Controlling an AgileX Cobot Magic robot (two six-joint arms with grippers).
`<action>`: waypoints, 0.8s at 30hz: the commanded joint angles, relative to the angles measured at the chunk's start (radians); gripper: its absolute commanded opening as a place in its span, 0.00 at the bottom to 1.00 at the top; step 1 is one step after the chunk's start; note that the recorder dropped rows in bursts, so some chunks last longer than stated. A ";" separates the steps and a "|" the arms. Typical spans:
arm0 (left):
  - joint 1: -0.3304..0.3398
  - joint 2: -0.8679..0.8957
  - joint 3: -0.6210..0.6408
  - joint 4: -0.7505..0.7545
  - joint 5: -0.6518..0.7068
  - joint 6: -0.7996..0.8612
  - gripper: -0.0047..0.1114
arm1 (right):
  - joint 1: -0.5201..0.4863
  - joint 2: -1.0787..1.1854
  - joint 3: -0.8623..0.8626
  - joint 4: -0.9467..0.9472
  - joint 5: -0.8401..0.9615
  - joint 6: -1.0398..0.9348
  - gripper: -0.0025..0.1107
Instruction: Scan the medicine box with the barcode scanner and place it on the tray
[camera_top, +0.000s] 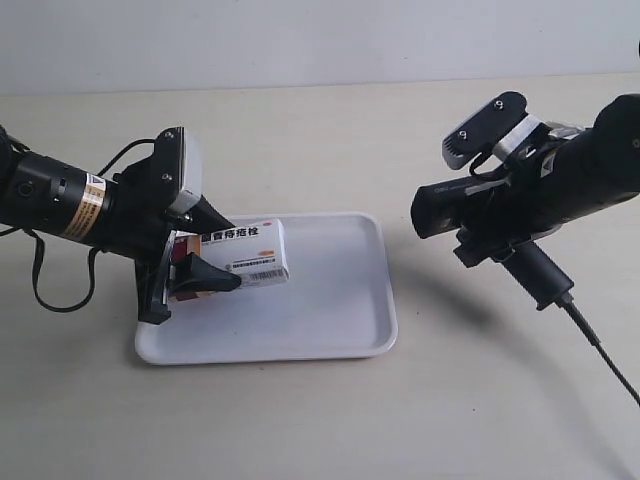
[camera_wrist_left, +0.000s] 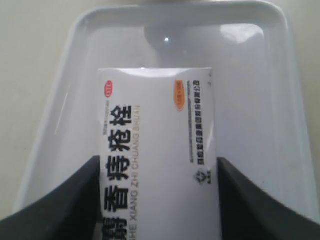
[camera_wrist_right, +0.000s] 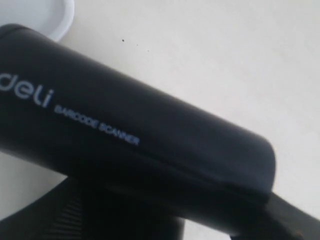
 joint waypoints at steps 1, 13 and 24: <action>-0.004 -0.002 0.002 -0.012 -0.028 -0.008 0.04 | 0.003 0.025 -0.004 -0.019 -0.061 -0.011 0.02; -0.004 -0.011 0.002 -0.012 -0.007 -0.033 0.04 | 0.003 -0.020 -0.004 -0.048 -0.017 -0.011 0.02; -0.004 -0.029 0.002 -0.012 0.012 -0.110 0.04 | 0.001 -0.039 -0.004 -0.206 -0.007 0.108 0.02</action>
